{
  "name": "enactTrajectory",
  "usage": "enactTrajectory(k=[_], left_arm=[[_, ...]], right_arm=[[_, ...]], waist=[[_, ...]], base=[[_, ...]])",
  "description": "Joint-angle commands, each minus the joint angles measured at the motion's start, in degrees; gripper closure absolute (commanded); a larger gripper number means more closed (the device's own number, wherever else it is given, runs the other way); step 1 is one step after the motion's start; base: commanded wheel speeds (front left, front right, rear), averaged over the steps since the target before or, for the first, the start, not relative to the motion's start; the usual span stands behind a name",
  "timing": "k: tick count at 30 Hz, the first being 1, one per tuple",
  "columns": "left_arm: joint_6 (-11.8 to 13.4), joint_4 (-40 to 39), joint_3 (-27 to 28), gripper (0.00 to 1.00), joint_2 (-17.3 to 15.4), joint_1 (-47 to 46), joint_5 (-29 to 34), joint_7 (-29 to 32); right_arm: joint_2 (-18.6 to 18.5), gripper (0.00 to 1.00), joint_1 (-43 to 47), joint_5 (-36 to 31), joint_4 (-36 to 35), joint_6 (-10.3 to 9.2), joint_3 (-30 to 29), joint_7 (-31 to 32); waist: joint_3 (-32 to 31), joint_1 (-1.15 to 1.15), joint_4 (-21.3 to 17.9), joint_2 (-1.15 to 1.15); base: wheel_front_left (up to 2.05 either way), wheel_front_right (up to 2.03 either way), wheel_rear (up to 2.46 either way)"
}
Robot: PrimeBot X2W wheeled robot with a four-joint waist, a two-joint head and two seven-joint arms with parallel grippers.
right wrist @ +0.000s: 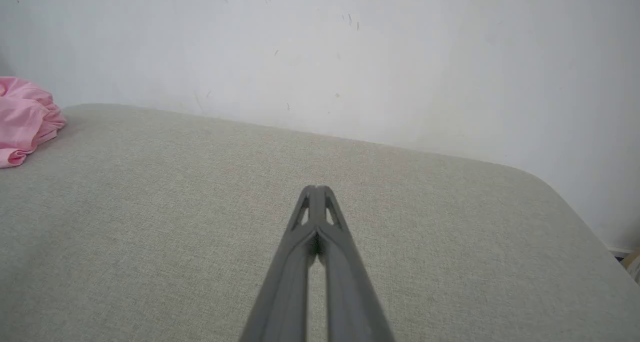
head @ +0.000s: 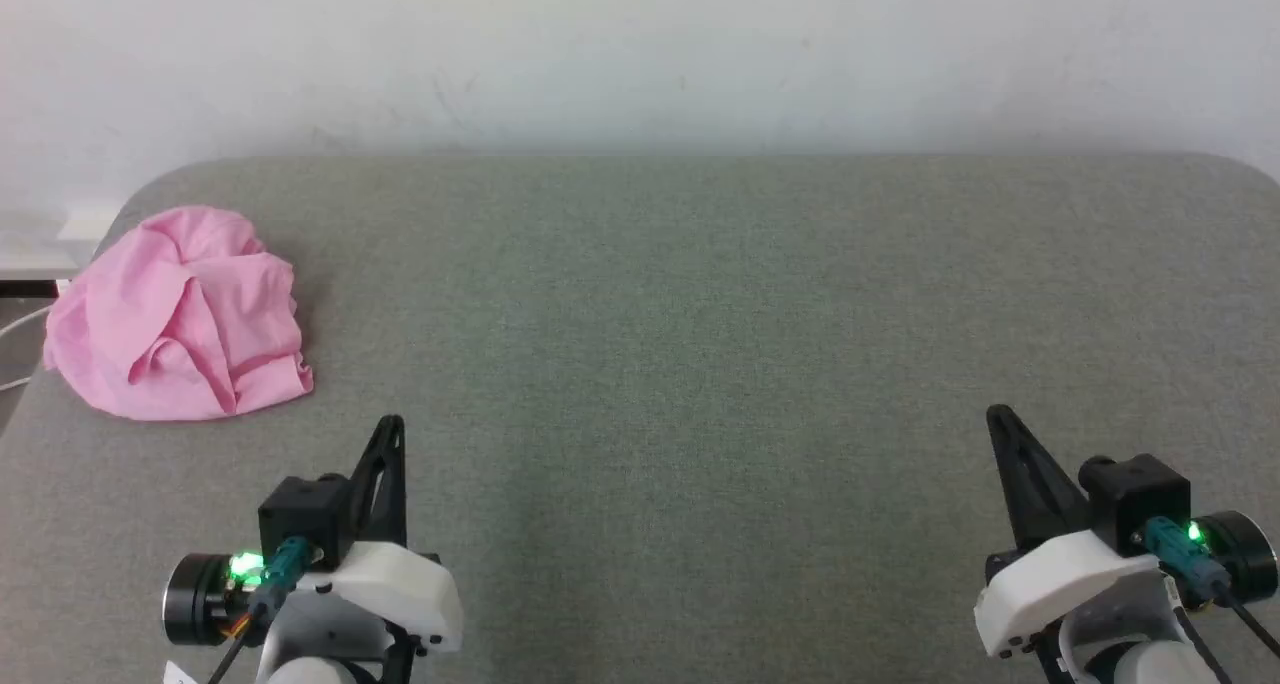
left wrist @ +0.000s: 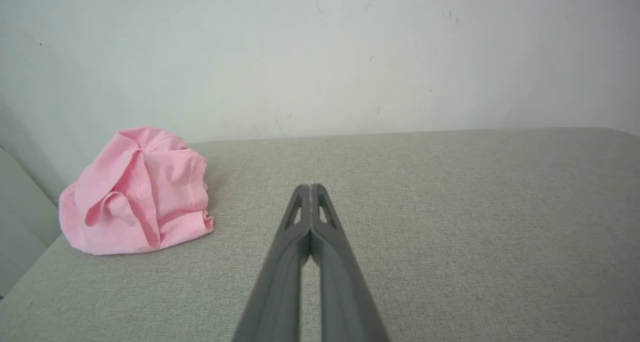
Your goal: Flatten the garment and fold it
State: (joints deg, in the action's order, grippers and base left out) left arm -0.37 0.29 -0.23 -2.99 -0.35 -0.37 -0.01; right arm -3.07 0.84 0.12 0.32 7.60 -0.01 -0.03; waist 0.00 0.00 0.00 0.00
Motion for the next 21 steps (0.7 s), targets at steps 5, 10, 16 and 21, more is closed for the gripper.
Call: enactTrajectory(k=[5, 10, 16, 21], left_arm=[[0.4, -0.3, 0.2, 1.0, 0.1, 0.3, 0.4, 0.0], [0.4, -0.3, 0.2, 1.0, 0.1, 0.3, 0.4, 0.0], [0.4, -0.3, 0.2, 1.0, 0.1, 0.3, 0.4, 0.0], [0.4, -0.3, 0.2, 1.0, 0.1, 0.3, 0.4, 0.0]], right_arm=[[0.2, 1.0, -0.8, -0.1, -0.3, -0.11, 0.0, 0.0], [0.2, 1.0, -0.8, -0.1, -0.3, -0.11, 0.0, 0.0], [0.2, 1.0, -0.8, -0.1, -0.3, -0.11, 0.0, 0.0], [0.2, 1.0, -0.8, -0.1, -0.3, -0.11, 0.0, 0.0]], waist=[[0.0, 0.0, 0.0, 0.0], [0.0, 0.0, 0.0, 0.0], [0.0, 0.0, 0.0, 0.0], [0.0, 0.0, 0.0, 0.0]], base=[[0.0, 0.0, 0.0], [0.0, 0.0, 0.0], [0.0, 0.0, 0.0], [0.0, 0.0, 0.0]])
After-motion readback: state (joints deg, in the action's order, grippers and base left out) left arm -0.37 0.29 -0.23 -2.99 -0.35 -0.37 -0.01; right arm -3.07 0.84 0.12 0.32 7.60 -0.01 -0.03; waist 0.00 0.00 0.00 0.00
